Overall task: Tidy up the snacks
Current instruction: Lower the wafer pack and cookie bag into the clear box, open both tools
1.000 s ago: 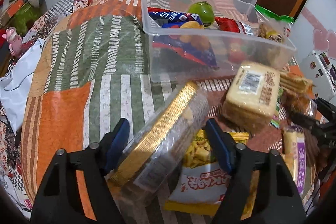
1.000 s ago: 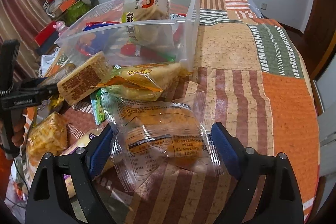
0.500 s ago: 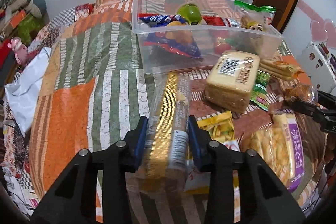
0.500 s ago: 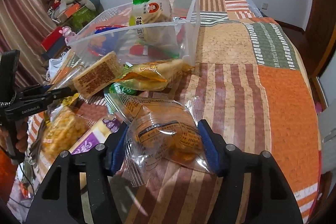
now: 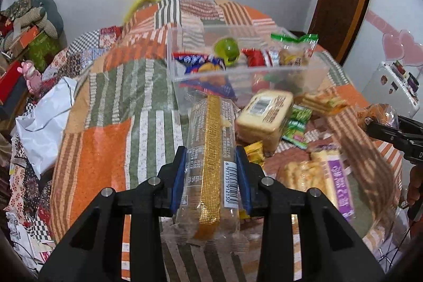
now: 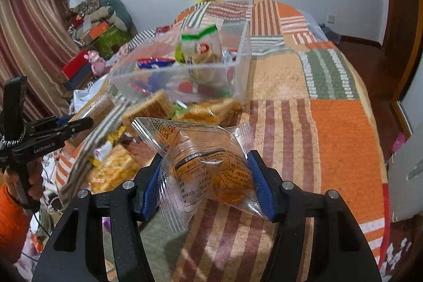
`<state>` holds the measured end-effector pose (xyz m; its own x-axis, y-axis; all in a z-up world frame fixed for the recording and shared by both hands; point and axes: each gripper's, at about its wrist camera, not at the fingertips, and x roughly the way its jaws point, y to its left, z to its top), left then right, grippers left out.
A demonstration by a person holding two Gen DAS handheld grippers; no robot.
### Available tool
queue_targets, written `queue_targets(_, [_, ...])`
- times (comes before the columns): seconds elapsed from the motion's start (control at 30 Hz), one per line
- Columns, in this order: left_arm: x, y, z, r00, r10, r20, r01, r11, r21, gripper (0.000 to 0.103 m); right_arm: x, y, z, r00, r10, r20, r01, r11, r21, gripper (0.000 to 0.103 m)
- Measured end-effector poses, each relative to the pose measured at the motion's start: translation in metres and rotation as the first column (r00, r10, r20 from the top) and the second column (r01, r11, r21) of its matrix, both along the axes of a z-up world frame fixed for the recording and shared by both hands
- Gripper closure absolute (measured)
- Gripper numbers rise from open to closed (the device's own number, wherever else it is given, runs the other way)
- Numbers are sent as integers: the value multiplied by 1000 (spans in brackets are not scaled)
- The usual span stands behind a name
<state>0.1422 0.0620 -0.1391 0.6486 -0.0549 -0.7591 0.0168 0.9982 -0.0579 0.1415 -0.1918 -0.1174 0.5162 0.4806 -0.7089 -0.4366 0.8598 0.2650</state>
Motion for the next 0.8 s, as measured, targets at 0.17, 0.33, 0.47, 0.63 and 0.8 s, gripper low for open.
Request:
queue_targets(0.17, [0,1,22,999,6,51,-5,1000,-8,68,1,3,18,999,1,54,-2,1000,26,46])
queue_targets(0.33, [12,7,36,996,23,88,-20,999,-33,68,8,15,34,995,17,103,-22,999,49,46])
queue_targets(0.47, [27,12,45,993,40,110,-36,998,-43,68,20,29,44,990,36,135,-44,997,60,46])
queue_targets(0.63, [47,18,52,989,62,133,-57,998,-42,68,39,51,51,987,67,145,-79,994,80,46])
queue_targets(0.8, [70,25,52,988,75,133,-69,996,-53,68,55,72,49,986,100,134,-113,990,90,46])
